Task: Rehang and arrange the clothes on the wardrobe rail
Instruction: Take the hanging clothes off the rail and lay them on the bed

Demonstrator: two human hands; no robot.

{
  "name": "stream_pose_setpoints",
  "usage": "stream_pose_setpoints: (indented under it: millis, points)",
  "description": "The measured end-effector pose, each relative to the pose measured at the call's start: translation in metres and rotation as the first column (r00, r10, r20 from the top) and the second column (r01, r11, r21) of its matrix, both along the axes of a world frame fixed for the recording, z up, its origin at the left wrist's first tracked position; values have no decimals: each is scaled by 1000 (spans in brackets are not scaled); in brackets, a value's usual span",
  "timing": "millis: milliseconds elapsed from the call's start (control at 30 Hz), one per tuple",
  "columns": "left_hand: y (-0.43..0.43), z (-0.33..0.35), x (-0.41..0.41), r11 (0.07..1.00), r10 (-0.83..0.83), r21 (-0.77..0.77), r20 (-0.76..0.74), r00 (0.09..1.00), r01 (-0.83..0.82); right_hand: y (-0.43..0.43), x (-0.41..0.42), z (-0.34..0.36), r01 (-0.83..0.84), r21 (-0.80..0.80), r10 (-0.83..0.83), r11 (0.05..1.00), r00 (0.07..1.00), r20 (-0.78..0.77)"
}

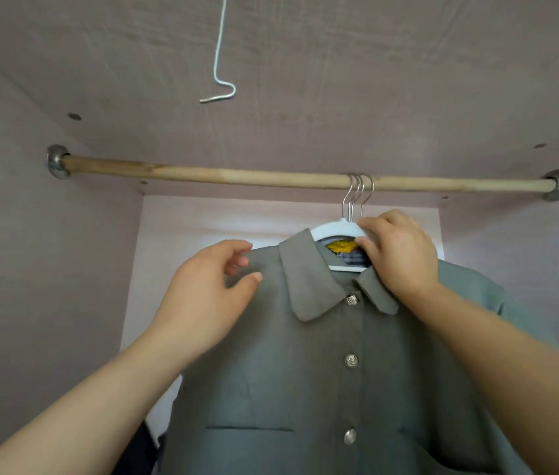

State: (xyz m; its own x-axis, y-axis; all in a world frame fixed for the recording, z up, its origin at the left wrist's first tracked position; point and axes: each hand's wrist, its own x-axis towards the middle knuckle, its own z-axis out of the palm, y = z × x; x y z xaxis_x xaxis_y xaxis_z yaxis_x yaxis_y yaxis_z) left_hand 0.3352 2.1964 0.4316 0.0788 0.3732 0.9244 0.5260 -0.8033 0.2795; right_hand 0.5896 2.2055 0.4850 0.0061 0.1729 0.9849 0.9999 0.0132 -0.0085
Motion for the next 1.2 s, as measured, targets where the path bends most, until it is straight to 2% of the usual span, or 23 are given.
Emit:
stream_pose_setpoints:
  millis: [100, 200, 300, 433, 567, 700, 833, 933, 1067, 1200]
  points:
    - [-6, 11, 9, 999, 34, 40, -38, 999, -33, 6, 2, 7, 27, -14, -26, 1000, 995, 101]
    - [-12, 22, 11, 994, 87, 76, -54, 995, -83, 7, -3, 15, 17, -9, -16, 1000, 992, 122]
    - [-15, 35, 13, 980, 166, 117, -53, 985, -159, 1, -20, 30, -63, 29, 59, 998, 991, 124]
    - [-14, 37, 5, 948, 267, 173, 21, 963, -267, -18, -59, 37, -205, 110, 180, 973, 963, 201]
    - [-14, 0, -23, 926, 354, 134, 23, 935, -353, -24, -98, 1, -364, 79, 321, 928, 890, 323]
    - [-31, -76, -61, 916, 392, 59, 69, 917, -396, -30, -136, -67, -504, 45, 450, 862, 804, 388]
    - [-67, -163, -90, 881, 472, -44, 97, 876, -470, -37, -168, -158, -681, -39, 652, 731, 681, 335]
    - [-104, -232, -108, 802, 593, -138, 74, 802, -581, -46, -190, -228, -770, -104, 761, 630, 585, 279]
    - [-169, -317, -122, 641, 746, -296, 26, 665, -708, -68, -224, -321, -889, -171, 900, 426, 396, 182]
    - [-256, -379, -129, 421, 880, -417, -26, 473, -805, -116, -268, -395, -960, -231, 987, 160, 149, 64]
